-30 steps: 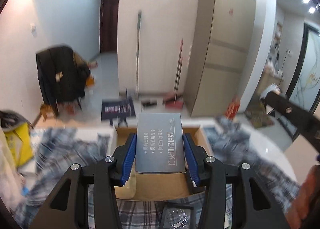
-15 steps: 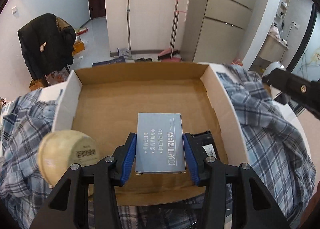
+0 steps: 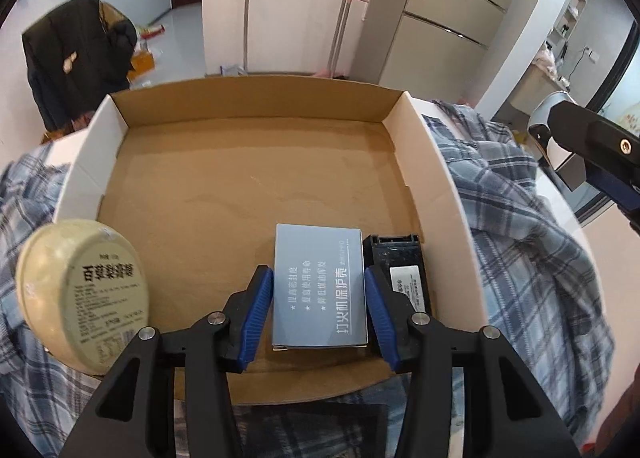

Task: Organize rigid objects
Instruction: 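Carry the black case with the right gripper while the left gripper carries the packet over the box, then open the left gripper to drop the packet in the box while the right gripper releases the case inside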

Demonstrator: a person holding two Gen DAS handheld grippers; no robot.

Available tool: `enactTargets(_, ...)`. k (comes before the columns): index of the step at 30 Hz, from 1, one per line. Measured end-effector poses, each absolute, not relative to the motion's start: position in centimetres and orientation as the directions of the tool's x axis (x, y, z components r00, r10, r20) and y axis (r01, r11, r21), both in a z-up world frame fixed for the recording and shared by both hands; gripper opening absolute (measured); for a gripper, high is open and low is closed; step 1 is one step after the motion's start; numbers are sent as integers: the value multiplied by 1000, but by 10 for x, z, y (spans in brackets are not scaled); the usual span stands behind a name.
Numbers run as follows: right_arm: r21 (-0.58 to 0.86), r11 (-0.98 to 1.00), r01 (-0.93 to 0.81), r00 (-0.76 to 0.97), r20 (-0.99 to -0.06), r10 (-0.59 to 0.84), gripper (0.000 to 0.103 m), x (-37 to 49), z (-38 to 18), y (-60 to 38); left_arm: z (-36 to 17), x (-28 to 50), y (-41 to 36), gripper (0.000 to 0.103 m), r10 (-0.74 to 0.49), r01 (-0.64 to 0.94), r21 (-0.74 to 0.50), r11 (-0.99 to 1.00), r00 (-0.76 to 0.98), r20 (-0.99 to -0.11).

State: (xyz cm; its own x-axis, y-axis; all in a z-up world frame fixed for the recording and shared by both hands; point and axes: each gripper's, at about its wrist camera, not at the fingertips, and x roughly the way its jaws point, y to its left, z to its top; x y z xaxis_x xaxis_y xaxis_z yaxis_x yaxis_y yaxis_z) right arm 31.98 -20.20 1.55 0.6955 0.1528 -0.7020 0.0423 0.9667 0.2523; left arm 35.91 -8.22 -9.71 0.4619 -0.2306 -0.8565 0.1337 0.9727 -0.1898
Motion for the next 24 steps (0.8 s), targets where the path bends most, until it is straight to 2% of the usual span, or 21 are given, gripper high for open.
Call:
enactTargets(2,250,967,44,700,-698,149,39,319,17,-203,-96,359,-81,51,-261,132,-225,965,445,-857)
enactTargets(5,249,967,48,697,-702,146,39,321,16,-202,-97,358,-84,61,-315,144,-280,949,400,-861)
enactTargets(10,245,968,52,691,-709,143,39,323,13,-204,-74,347,-88,62,-238,170,-177,969,478,-845)
enactTargets(11,249,967,50,694,-705,145,39,323,13,-205,-65,345,-84,66,-222,170,-155,973,509,-832)
enactTargets(12,251,967,48,696,-702,148,39,323,13,-205,-57,342,-80,70,-208,166,-139,976,543,-814)
enactTargets(14,262,964,43,706,-691,156,39,321,15,-206,-43,339,-67,88,-183,147,-117,982,604,-776)
enactTargets(18,285,958,20,732,-657,180,39,317,24,-208,-22,334,-36,88,-68,58,-38,998,737,-672)
enactTargets(22,306,952,-32,721,-652,234,39,317,28,-199,-2,318,-15,88,-52,34,-45,998,856,-514)
enactTargets(24,302,952,-58,693,-674,256,39,321,24,-188,5,319,-6,95,-28,2,-55,999,874,-486)
